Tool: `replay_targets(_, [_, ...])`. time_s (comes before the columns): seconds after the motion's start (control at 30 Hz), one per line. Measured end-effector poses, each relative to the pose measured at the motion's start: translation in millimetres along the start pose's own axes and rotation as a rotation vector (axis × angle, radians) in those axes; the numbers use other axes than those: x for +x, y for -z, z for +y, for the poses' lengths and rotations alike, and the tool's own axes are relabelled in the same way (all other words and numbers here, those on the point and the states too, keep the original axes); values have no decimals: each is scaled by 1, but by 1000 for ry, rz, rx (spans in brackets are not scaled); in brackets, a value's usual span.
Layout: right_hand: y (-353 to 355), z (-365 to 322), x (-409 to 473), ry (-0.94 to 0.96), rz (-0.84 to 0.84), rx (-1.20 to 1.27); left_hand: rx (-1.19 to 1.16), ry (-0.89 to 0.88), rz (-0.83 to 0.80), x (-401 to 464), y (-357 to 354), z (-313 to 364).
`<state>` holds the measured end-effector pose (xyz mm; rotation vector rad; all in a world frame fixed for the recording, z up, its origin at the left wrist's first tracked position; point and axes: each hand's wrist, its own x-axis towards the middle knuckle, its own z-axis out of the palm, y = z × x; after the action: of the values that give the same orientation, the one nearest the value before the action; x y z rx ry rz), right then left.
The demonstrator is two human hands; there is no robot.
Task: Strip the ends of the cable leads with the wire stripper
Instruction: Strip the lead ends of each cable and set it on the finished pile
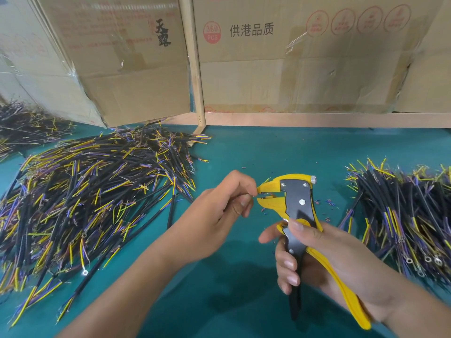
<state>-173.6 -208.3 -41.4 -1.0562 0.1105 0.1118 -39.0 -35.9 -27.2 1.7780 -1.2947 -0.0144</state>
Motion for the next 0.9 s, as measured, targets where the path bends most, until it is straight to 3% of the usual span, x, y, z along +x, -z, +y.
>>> replay_targets(0.03, [6, -12, -2, 37, -106, -28, -22, 13, -5, 0, -1, -1])
replay_targets(0.1, [-3, -16, -5, -95, -139, -137, -50, 32, -10, 0, -2, -2])
replay_targets(0.17, [-1, -9, -1, -71, -141, -108, -65, 41, -8, -1, -3, -2])
replay_targets(0.6, [-8, -5, -4, -44, -16, -26, -226, 40, 23, 0, -11, 0])
replay_targets(0.9, [-6, -15, -4, -62, 27, -100, -179, 50, -7, -2, 5, -11])
